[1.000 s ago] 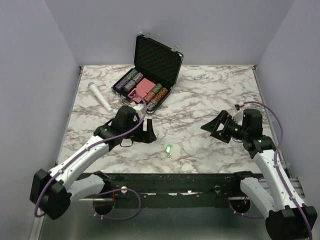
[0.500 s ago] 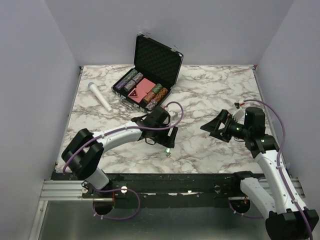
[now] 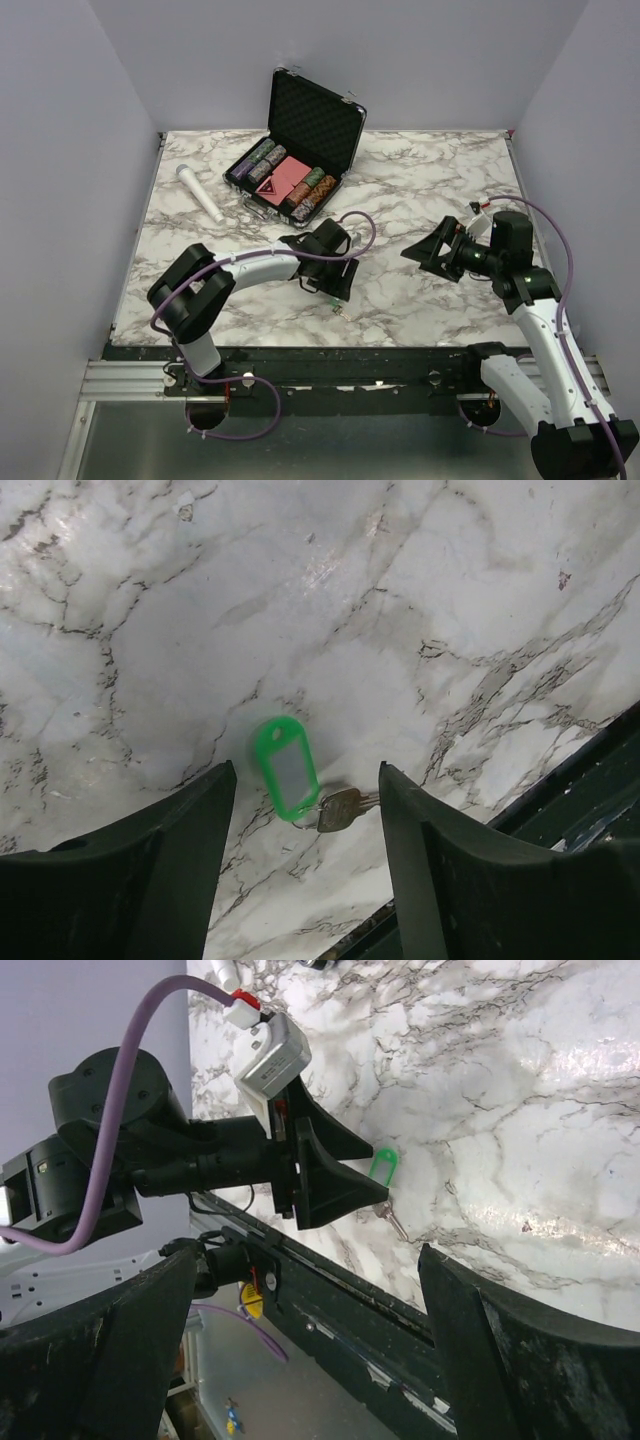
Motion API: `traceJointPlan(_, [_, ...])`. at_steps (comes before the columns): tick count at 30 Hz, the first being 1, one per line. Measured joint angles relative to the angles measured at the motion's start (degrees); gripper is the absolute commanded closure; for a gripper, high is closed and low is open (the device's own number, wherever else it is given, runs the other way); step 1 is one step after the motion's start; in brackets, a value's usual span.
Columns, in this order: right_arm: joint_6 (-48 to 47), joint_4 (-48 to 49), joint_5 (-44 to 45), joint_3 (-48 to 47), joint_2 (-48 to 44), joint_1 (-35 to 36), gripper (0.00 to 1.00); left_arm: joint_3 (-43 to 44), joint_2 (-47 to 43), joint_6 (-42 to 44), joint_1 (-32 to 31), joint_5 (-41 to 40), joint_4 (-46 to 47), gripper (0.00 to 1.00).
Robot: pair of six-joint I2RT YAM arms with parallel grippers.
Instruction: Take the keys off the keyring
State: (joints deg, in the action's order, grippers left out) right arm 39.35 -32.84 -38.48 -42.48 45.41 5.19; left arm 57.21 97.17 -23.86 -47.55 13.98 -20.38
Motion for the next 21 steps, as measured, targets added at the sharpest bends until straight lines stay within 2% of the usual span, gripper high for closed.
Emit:
traceJointPlan(10, [0.0, -0.3, -0.1, -0.5, -0.5, 0.0, 0.0, 0.3, 1.4, -3.7, -2.2, -1.3, 1.0, 0.48])
traceJointPlan(21, [-0.5, -1.2, -0.1, -1.1, -1.8, 0.0, 0.0, 3.7, 4.7, -6.1, -2.4, -3.4, -1.0, 0.7])
